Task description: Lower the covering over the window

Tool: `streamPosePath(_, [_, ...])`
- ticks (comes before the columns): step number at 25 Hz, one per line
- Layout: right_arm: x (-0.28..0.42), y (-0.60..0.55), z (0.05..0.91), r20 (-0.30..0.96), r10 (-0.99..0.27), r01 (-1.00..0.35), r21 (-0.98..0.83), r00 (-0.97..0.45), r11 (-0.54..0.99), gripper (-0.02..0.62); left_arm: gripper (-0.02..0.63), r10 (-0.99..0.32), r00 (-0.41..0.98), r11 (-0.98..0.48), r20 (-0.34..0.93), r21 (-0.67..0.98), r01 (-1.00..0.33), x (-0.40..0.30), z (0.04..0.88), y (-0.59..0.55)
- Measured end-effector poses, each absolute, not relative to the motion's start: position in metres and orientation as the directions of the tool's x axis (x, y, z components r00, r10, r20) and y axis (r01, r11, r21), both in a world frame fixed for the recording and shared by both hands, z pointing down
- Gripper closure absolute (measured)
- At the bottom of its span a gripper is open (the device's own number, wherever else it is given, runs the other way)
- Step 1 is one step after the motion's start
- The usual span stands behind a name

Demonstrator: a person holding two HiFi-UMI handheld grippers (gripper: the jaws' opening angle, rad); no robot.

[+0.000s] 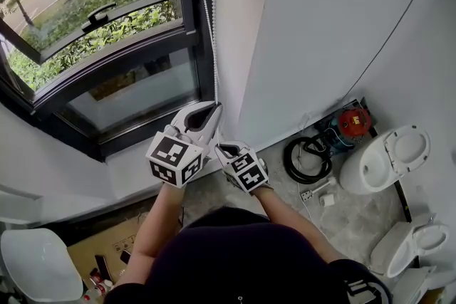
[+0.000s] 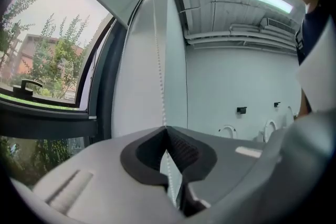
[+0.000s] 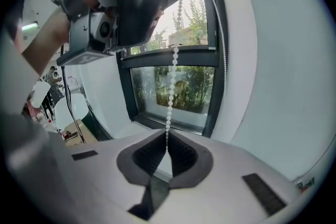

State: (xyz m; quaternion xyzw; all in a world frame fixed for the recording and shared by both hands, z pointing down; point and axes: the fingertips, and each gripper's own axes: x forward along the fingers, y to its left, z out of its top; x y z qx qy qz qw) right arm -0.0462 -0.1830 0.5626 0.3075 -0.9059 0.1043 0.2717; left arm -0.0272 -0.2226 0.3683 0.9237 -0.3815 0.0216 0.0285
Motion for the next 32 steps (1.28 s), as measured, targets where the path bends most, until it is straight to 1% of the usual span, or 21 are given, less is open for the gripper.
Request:
streamPosePath(6, [-0.043, -0.172, 0.593, 0.606, -0.463, -0.611, -0.048, -0.646, 0.790, 0.577, 0.595, -0.680, 0.723, -0.714, 0.123, 0.116, -0.691, -0.033, 0.402, -0.218])
streamPosePath(12, [-0.036, -0.160, 0.627, 0.672, -0.410, -0.617, -0.090, -0.617, 0.782, 0.577, 0.595, -0.658, 0.725, -0.713, 0.205, 0.140, -0.687, -0.032, 0.441, -0.208])
streamPosePath(19, [-0.033, -0.146, 0.657, 0.734, -0.341, -0.599, -0.110, -0.587, 0.793, 0.577, 0.595, -0.647, 0.721, -0.698, 0.250, 0.188, -0.691, -0.034, 0.475, -0.203])
streamPosePath(27, [-0.024, -0.148, 0.659, 0.744, -0.373, -0.623, -0.075, -0.555, 0.778, 0.577, 0.595, -0.599, 0.724, -0.685, 0.342, 0.249, -0.684, -0.034, 0.524, -0.195])
streamPosePath(32, [-0.022, -0.148, 0.652, 0.727, -0.383, -0.629, -0.088, -0.571, 0.772, 0.575, 0.595, -0.569, 0.732, -0.686, 0.375, 0.275, -0.674, -0.029, 0.547, -0.187])
